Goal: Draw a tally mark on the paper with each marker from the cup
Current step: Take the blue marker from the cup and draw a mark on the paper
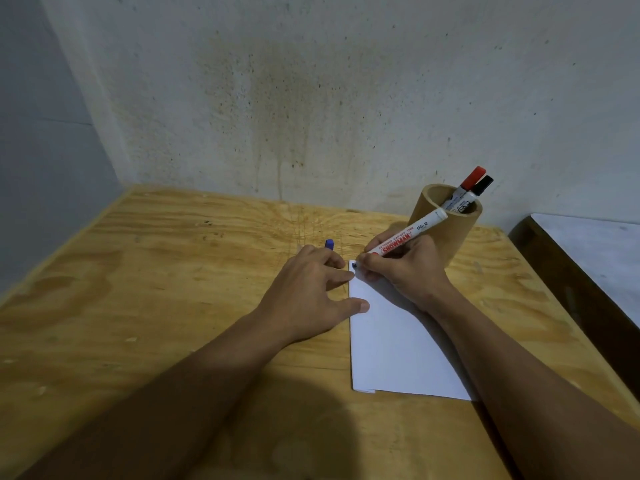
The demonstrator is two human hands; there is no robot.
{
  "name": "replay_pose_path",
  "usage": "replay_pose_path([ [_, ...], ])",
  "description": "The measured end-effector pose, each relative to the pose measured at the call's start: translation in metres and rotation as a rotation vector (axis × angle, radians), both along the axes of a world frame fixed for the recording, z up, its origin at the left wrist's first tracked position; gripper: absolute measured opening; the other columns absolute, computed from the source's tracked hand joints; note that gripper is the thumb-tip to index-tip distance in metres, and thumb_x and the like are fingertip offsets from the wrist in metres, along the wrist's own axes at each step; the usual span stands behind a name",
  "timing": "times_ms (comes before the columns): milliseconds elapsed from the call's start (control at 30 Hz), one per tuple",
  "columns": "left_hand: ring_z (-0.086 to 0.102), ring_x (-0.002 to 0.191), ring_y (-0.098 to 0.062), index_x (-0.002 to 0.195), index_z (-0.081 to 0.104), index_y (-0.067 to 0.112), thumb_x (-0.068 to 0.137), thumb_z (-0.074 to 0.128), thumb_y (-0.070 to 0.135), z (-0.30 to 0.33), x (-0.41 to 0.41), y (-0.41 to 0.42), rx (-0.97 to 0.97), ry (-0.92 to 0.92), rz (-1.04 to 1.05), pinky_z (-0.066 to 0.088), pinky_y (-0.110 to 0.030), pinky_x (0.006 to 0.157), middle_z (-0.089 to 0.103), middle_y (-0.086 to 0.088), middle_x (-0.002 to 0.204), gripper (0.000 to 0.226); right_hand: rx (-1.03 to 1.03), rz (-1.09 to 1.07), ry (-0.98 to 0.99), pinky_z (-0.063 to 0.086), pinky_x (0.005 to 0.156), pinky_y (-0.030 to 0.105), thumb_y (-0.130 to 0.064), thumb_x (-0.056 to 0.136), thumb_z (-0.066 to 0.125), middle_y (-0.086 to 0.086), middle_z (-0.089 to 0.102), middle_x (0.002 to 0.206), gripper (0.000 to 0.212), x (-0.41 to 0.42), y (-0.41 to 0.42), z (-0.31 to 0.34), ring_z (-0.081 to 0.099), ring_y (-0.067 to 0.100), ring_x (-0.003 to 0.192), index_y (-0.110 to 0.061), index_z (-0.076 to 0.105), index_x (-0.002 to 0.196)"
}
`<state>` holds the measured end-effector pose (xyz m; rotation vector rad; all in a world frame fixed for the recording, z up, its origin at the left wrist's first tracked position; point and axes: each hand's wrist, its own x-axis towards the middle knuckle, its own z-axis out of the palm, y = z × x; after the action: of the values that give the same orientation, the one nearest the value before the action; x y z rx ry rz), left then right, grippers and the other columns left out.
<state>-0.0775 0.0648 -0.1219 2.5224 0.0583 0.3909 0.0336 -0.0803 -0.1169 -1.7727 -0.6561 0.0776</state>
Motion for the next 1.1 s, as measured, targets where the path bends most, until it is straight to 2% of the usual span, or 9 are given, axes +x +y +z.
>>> replay_pose_path([
  [200,0.044,0.113,-0.008,0.117,0.066,0.022,0.070,0.071,0.054,0.001,-0.001,0.000,0.016,-0.002,-0.002,0.045,-0.038,0.096,0.059,0.008,0.123,0.057,0.010,-0.006,-0.002,0.062,0.065,0.035,0.004,0.075,0.075,0.024,0.071,0.077,0.009,-0.001,0.000,0.001,0.071,0.030,0.069,0.009,0.069,0.079],
  [333,0.051,0.100,-0.006,0.108,0.068,0.019,0.068,0.079,0.039,0.005,0.001,-0.001,-0.141,-0.135,0.071,0.044,-0.012,0.080,0.058,0.007,0.111,0.047,0.197,-0.075,0.091,0.055,0.059,0.027,0.007,0.077,0.072,0.017,0.065,0.072,0.010,0.000,-0.003,0.001,0.065,0.018,0.063,0.011,0.065,0.082],
  [400,0.053,0.094,-0.009,0.112,0.063,0.018,0.075,0.076,0.027,0.010,0.009,0.001,-0.251,-0.237,0.171,0.046,-0.015,0.077,0.053,0.005,0.110,0.041,0.260,-0.090,0.117,0.056,0.056,0.026,0.006,0.079,0.072,0.019,0.065,0.075,0.013,-0.001,-0.004,0.001,0.067,0.017,0.063,0.010,0.063,0.088],
  [500,0.051,0.090,-0.009,0.120,0.060,0.017,0.082,0.070,0.016,0.013,0.027,0.008,-0.227,-0.176,0.211,0.041,-0.018,0.076,0.053,0.001,0.112,0.040,0.277,-0.100,0.112,0.058,0.058,0.027,0.003,0.079,0.074,0.023,0.068,0.085,0.016,-0.003,-0.003,0.001,0.070,0.022,0.072,0.008,0.064,0.091],
  [600,0.055,0.073,-0.008,0.095,0.072,0.011,0.078,0.071,0.006,0.009,0.038,0.013,-0.253,-0.171,0.234,0.046,-0.013,0.065,0.064,-0.003,0.092,0.018,0.345,-0.065,0.206,0.061,0.064,0.032,0.005,0.082,0.069,0.023,0.070,0.087,0.012,-0.005,-0.004,0.003,0.072,0.024,0.074,0.008,0.065,0.093],
  [667,0.058,0.066,-0.005,0.085,0.072,0.011,0.076,0.072,0.002,0.008,0.040,0.016,-0.458,-0.182,0.253,0.047,-0.009,0.062,0.067,-0.004,0.082,0.012,0.447,-0.027,0.328,0.063,0.067,0.035,0.006,0.085,0.064,0.024,0.071,0.083,0.008,-0.008,-0.004,0.008,0.072,0.026,0.074,0.006,0.065,0.093],
  [800,0.067,0.064,-0.019,0.083,0.069,0.005,0.078,0.065,-0.010,0.015,0.038,0.023,-0.980,-0.151,0.187,0.060,-0.026,0.066,0.067,-0.017,0.081,0.017,0.444,-0.056,0.306,0.062,0.063,0.039,0.003,0.083,0.070,0.026,0.074,0.084,0.009,-0.009,-0.003,0.012,0.074,0.033,0.073,0.001,0.067,0.091],
  [867,0.069,0.066,-0.022,0.084,0.068,0.001,0.079,0.062,-0.013,0.017,0.036,0.024,-1.033,-0.138,0.156,0.061,-0.028,0.068,0.068,-0.019,0.081,0.016,0.399,-0.074,0.261,0.061,0.063,0.039,0.000,0.080,0.074,0.030,0.073,0.087,0.014,-0.011,-0.001,0.013,0.073,0.038,0.075,0.005,0.068,0.090],
  [1100,0.073,0.072,-0.026,0.088,0.067,-0.001,0.081,0.062,-0.010,0.016,0.032,0.025,-1.018,-0.111,0.103,0.062,-0.034,0.070,0.072,-0.022,0.080,0.013,0.328,-0.067,0.179,0.057,0.054,0.028,-0.006,0.079,0.077,0.020,0.075,0.081,0.006,-0.014,0.001,0.014,0.074,0.025,0.069,-0.004,0.073,0.083],
])
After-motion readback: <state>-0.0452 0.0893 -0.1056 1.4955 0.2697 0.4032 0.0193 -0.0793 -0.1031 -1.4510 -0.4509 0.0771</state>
